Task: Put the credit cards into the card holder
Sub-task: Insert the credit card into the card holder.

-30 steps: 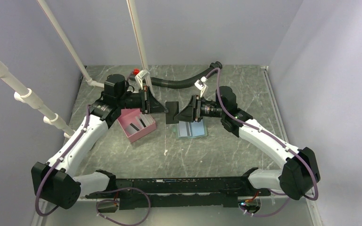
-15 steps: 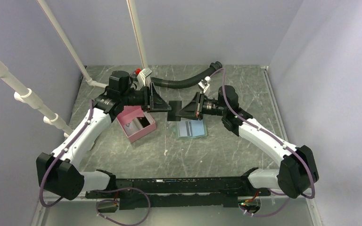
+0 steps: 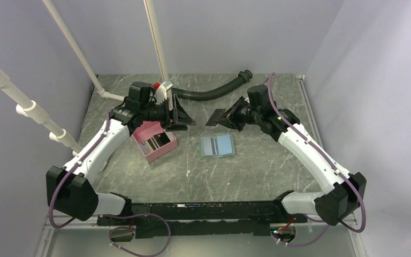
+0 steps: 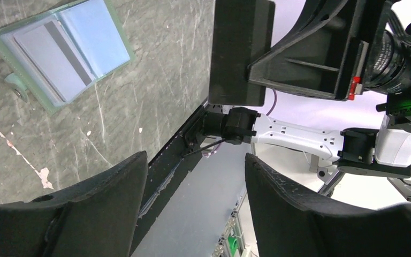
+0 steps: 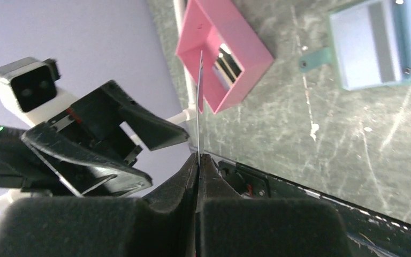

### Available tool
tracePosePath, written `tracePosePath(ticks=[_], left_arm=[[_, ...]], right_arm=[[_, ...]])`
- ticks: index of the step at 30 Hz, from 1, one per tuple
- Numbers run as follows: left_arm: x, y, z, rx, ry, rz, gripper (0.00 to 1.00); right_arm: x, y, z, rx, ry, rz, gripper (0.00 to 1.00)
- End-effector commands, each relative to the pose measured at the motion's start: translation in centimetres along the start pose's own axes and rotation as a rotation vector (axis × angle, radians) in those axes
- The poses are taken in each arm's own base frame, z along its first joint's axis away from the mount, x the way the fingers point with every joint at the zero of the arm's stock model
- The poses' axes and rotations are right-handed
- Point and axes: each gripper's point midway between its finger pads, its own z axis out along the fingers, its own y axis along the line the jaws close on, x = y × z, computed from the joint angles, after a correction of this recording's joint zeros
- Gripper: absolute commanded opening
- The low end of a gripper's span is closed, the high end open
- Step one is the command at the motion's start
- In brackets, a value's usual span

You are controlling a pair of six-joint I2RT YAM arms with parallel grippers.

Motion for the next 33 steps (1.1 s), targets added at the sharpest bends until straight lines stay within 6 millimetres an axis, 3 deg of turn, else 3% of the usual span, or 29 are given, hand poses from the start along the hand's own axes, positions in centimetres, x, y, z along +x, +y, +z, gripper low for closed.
tracePosePath(ticks=[1, 13, 15, 18, 20, 23, 27, 30, 33], left_arm=[[-0.2, -0.6, 0.1, 0.022, -0.007, 0.012, 0.72], [0.0, 0.4, 0.9, 0.021, 0.014, -0.017, 0.75], [0.1, 1.3, 1.4, -0.009, 0.016, -0.023, 0.79], [0.5, 3.4, 3.1, -0.112, 0.019, -0.007, 0.78], [0.9, 5.4, 4.5, -0.207, 0.030, -0.015, 0.66], [1.3, 7.8, 7.1, -0.273, 0.053, -0.030, 0.35], [1.6, 10.5, 11.1, -0.293, 0.105, -0.064, 0.21], [1.6, 11.6, 14.0, -0.290, 0.139, -0.060, 0.11], [1.8, 12.8, 16.0, -0.296, 0.170, -0.067, 0.08]], right_arm=[[-0.2, -1.7, -0.7, 0.100, -0.043, 0.069, 0.00], [-0.1, -3.2, 0.1, 0.130, -0.033, 0.081, 0.00], [-1.0, -3.7, 0.8, 0.098, -0.053, -0.075, 0.00], [-0.9, -5.5, 2.3, -0.094, 0.066, -0.572, 0.00], [-0.9, -8.9, 3.4, -0.099, 0.119, -0.624, 0.00], [0.1, -11.6, 4.0, -0.145, 0.289, -0.646, 0.00], [-0.4, -15.1, 5.5, -0.067, 0.329, -0.633, 0.00], [-0.4, -15.9, 6.2, -0.122, 0.364, -0.572, 0.00], [-0.2, -16.5, 7.1, -0.157, 0.384, -0.527, 0.00]])
